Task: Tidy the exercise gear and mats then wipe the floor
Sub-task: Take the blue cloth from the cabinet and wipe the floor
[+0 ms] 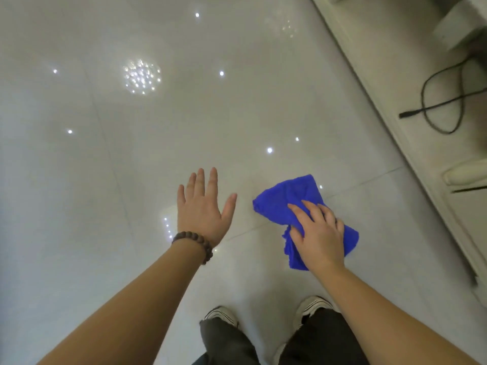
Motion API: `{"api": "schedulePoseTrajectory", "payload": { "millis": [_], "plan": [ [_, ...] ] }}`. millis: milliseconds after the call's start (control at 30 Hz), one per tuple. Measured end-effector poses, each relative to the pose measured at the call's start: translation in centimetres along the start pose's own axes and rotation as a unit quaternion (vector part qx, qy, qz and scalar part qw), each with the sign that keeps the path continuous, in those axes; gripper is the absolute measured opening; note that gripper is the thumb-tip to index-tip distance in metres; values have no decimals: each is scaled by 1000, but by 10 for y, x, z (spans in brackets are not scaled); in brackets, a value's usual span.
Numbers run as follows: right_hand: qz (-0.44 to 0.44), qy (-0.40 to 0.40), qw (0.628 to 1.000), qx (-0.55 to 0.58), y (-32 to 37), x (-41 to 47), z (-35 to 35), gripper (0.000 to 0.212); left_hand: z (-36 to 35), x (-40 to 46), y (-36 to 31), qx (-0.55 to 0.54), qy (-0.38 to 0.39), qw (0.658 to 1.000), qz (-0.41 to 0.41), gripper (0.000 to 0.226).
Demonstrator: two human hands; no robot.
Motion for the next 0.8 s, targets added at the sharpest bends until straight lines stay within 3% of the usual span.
{"api": "schedulePoseTrajectory", "payload": {
  "millis": [233, 467, 633, 800],
  "plan": [
    [-5, 7, 1000, -3, 54, -53, 218, 47, 199, -84, -46, -24, -28, 999, 8, 86],
    [6, -64, 998, 20, 117, -99, 413, 44, 360, -160, -70, -27, -62, 997, -22, 82],
    [13, -98, 995, 3, 149, -136, 482, 44, 414, -202, -61, -20, -72, 996, -39, 82],
    [-3, -83, 996, -20, 176, -151, 504, 45, 445, -215, -48, -30, -56, 997, -37, 71]
  ]
}}
Point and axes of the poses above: each hand's wrist, its own x-axis towards the middle knuckle, its own z-axis out of the back of the hand, y = z × x, the point moved 2 cm from there along x, towards the middle knuckle, and after that the axes turned 6 degrees about y, right-handed, at the moved point
